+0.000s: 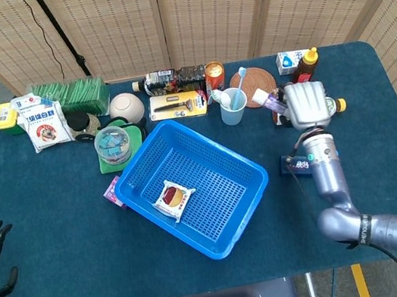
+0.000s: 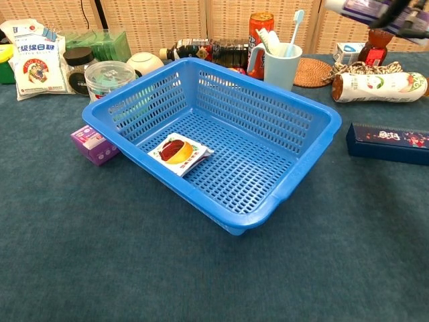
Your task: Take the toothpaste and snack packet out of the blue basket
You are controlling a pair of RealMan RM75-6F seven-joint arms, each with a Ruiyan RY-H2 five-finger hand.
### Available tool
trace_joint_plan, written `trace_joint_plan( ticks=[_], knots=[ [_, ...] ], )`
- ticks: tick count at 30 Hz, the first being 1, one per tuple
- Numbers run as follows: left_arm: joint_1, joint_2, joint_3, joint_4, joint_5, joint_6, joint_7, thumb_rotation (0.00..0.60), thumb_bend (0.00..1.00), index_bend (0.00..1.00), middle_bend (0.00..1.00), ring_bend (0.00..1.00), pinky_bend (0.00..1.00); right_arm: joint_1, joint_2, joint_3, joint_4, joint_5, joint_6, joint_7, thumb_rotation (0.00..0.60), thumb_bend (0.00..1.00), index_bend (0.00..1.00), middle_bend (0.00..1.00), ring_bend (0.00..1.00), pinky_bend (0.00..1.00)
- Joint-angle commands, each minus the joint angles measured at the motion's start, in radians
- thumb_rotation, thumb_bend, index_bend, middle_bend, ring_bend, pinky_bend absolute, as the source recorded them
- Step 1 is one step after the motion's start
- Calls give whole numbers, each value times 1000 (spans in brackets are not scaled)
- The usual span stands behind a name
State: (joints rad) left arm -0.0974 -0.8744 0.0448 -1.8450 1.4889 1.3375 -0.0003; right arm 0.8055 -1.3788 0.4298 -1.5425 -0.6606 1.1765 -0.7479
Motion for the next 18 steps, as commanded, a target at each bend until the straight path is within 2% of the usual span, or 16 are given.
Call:
trace_joint_plan(
  ticks=[1, 7, 10, 12, 14, 16, 18],
  knots=[
    [-2, -1, 0, -3, -2, -3, 5, 600, 457, 0, 0, 0, 0, -62, 55, -57, 46, 44, -81, 65, 600, 474, 560, 576, 593, 610],
    [-1, -2, 2, -9, -1, -2, 13, 600, 456, 0, 0, 0, 0, -102, 63, -103, 109, 87, -155, 134, 600, 475, 552, 525, 526, 610],
    [0, 1, 5, -11, 5, -2, 12, 600, 456, 0, 0, 0, 0, -112, 67, -127, 126, 98, -201, 154, 600, 474, 517, 450, 460, 573],
    [0, 1, 6, -11, 8, 0, 11, 600, 456, 0, 0, 0, 0, -121, 72, -136, 133, 91, -235, 190, 600, 474, 346, 281, 327, 464],
    [0, 1, 7, -10, 9, -1, 10, 600, 456, 0, 0, 0, 0, -128, 74, -143, 135, 75, -252, 223, 600, 470, 215, 158, 225, 386],
    [-1, 1, 7, -10, 8, -3, 9, 600, 456, 0, 0, 0, 0, -132, 76, -153, 131, 61, -260, 238, 600, 444, 166, 97, 173, 356],
    [-1, 0, 7, -10, 8, -4, 11, 600, 457, 0, 0, 0, 0, -136, 77, -161, 123, 47, -262, 250, 600, 408, 137, 73, 164, 354]
  ],
)
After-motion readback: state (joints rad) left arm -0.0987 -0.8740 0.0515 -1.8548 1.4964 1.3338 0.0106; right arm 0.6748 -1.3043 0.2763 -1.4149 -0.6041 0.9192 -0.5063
